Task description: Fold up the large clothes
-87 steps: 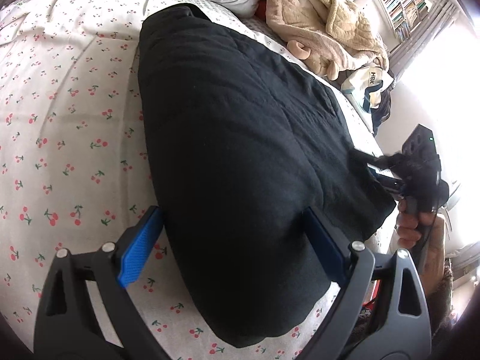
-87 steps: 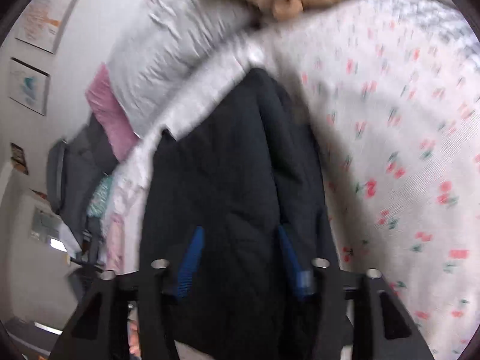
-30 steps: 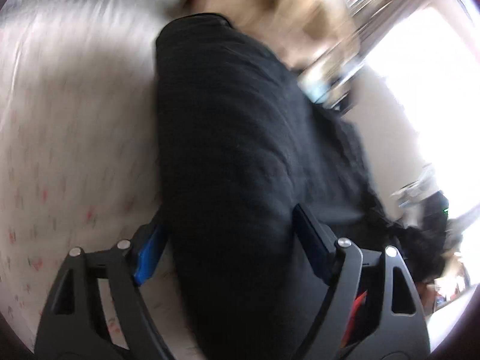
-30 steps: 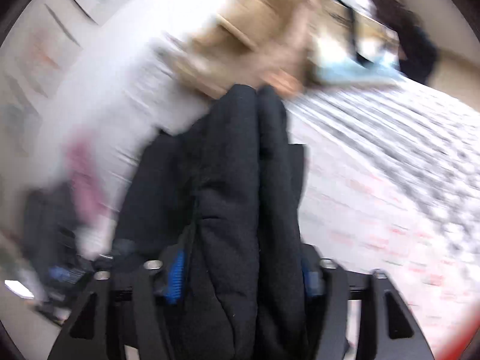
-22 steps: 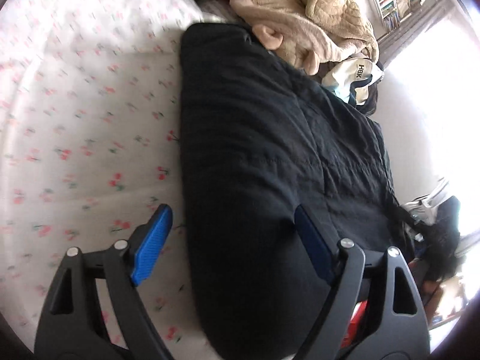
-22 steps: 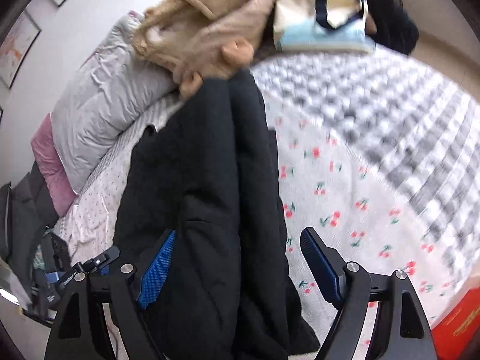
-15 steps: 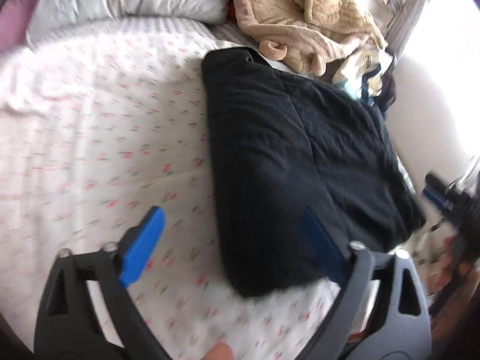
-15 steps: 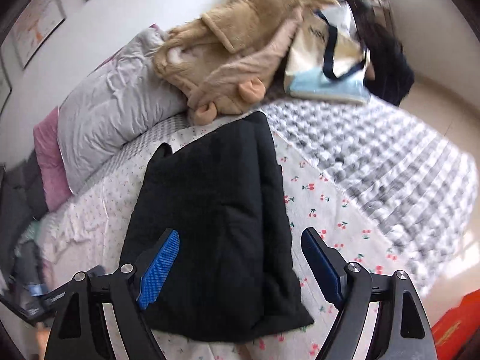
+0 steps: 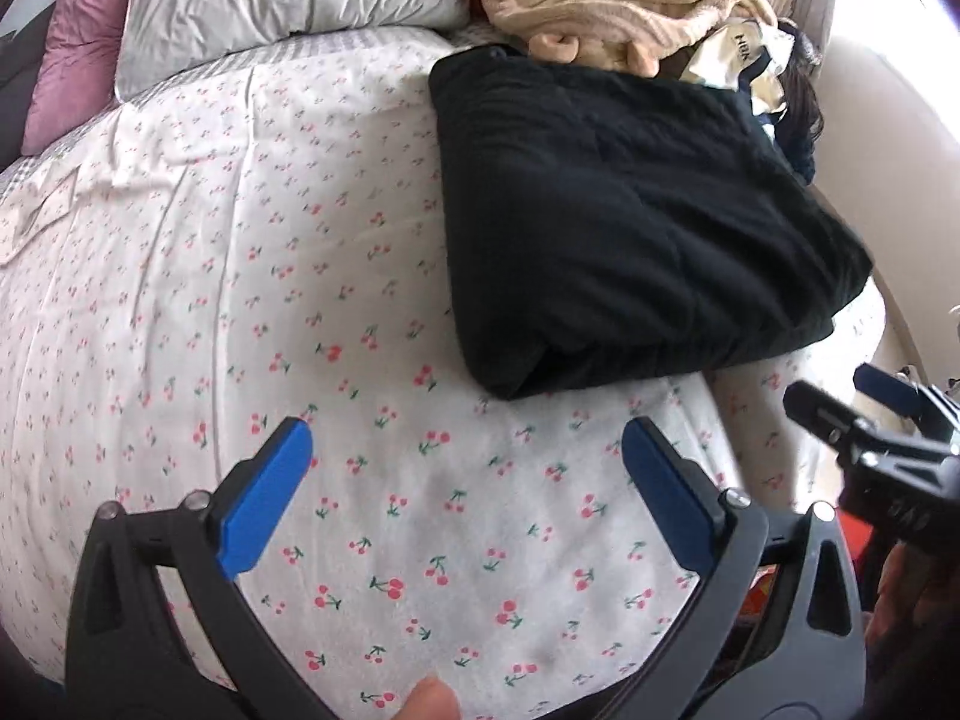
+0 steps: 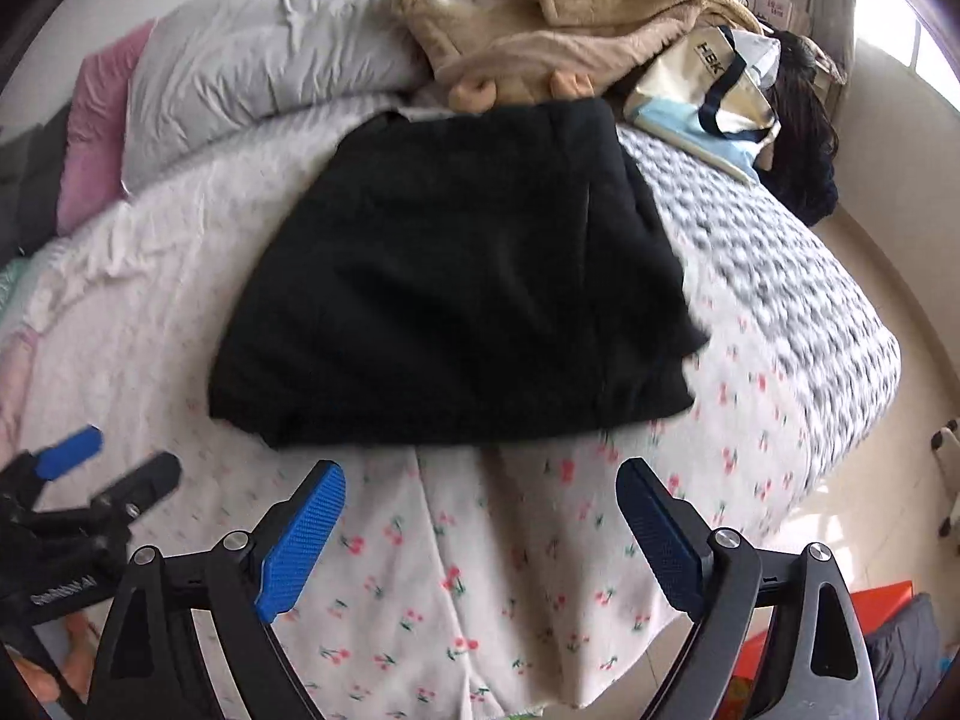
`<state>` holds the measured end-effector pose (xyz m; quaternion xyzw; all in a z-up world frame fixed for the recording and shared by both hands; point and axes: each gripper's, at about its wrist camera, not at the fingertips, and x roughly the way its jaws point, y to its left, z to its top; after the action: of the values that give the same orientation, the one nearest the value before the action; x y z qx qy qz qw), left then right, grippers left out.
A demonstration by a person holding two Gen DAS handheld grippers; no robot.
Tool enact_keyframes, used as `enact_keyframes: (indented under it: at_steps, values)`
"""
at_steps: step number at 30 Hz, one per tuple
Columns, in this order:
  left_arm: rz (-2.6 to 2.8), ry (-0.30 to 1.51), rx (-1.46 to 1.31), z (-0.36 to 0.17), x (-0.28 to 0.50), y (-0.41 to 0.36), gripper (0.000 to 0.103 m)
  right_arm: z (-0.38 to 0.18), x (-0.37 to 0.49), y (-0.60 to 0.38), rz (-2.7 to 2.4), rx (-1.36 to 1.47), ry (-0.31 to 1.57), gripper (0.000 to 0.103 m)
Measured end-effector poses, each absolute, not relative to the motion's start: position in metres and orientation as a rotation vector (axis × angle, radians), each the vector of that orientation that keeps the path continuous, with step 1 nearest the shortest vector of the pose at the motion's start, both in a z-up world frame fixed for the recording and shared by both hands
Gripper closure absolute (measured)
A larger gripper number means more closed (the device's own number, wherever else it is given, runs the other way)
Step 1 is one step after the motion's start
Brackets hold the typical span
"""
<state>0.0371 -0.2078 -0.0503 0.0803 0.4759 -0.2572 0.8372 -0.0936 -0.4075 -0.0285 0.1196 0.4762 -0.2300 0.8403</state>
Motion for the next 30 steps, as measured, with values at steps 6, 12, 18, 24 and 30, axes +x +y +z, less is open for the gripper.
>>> enact_keyframes:
  at_steps: [6, 12, 18, 24, 30]
  values:
    - [-0.550, 1.005, 0.184, -0.054, 0.034, -0.209, 0.000, -0.041, -0.085, -0.403, -0.495, 0.218, 1.040, 0.010]
    - [-0.566, 1.011, 0.171, -0.055, 0.034, -0.211, 0.000, -0.043, -0.086, -0.405, -0.506, 0.230, 1.048, 0.010]
    - [-0.573, 1.022, 0.171, -0.057, 0.033, -0.214, 0.000, -0.046, -0.086, -0.402, -0.500, 0.226, 1.059, 0.010]
    - [-0.573, 1.033, 0.174, -0.059, 0.033, -0.214, 0.000, -0.046, -0.087, -0.402, -0.496, 0.231, 1.059, 0.010]
    - [-0.577, 1.049, 0.177, -0.063, 0.032, -0.216, 0.000, -0.047, -0.086, -0.401, -0.493, 0.228, 1.062, 0.010]
